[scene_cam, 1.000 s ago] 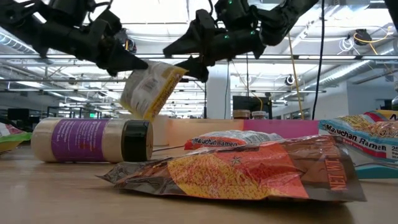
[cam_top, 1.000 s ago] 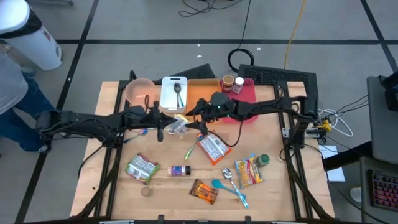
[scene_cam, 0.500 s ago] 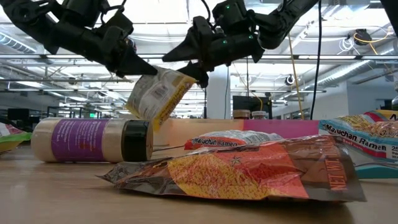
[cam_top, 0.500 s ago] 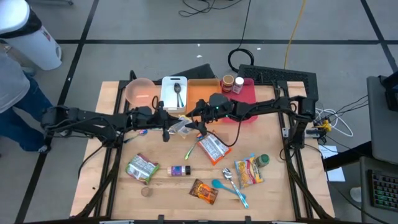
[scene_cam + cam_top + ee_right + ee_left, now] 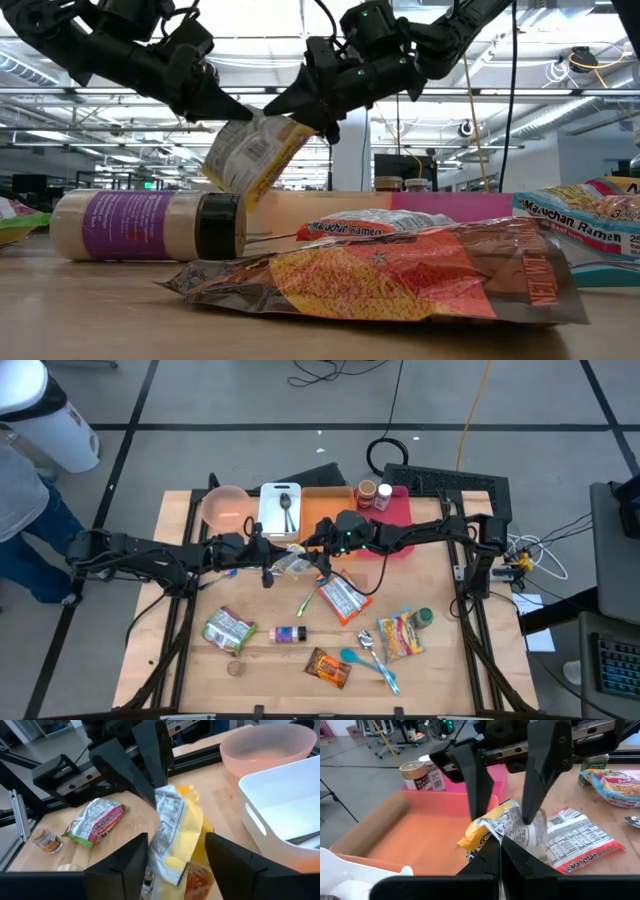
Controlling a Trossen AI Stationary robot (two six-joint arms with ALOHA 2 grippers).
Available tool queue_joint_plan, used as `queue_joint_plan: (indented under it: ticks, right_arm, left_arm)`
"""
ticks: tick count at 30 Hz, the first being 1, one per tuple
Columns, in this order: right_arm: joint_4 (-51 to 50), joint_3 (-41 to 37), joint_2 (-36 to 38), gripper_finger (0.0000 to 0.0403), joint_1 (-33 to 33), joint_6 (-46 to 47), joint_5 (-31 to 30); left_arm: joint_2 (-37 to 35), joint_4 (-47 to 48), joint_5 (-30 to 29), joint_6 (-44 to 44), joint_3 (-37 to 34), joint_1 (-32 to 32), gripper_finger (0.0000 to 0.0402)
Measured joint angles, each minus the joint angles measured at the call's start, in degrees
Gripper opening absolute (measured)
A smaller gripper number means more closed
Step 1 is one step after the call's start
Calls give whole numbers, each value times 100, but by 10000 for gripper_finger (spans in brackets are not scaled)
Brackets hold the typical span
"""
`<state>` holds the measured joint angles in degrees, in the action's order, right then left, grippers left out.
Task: Pick & Place Food Item
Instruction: Put the yellow noodle pack into the orange bin
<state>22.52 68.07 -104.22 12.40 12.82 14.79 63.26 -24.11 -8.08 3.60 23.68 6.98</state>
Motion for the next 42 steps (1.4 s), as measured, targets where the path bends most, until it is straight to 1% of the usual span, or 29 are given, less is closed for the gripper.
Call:
queue_joint_plan:
  ticks: [5,9,12,17,28,30,32,34,38,41,42]
  right_arm:
    - [-182,0,0,153,0,0,2]
    - [-183,0,0,117,0,-16,-8]
    - [-181,0,0,81,2,-146,-147]
    - [-137,0,2,12,0,-322,-133]
    - [-141,-4,4,1,0,-426,-123]
    - [-141,-4,4,1,0,-434,-111]
    - [-143,-7,15,1,0,-455,-98]
    - [-170,-7,59,1,1,-457,-89]
    - [-234,-7,185,0,14,-523,-89]
    - [-589,-24,425,0,39,-585,-126]
    - [-552,-21,477,0,42,-643,-134]
  left_arm:
    - [0,-5,-9,41,0,1,1]
    - [0,-8,-11,39,0,1,2]
    - [0,-12,-13,34,0,1,2]
    - [0,-7,-23,-136,-2,2,7]
    - [0,-12,-10,-480,4,7,10]
    - [0,11,80,-522,55,12,12]
    - [0,45,254,-502,144,14,24]
    - [0,140,417,-497,268,14,45]
    - [-4,511,535,-278,615,12,103]
    - [0,905,577,-262,875,7,147]
    - [0,971,591,-263,964,3,159]
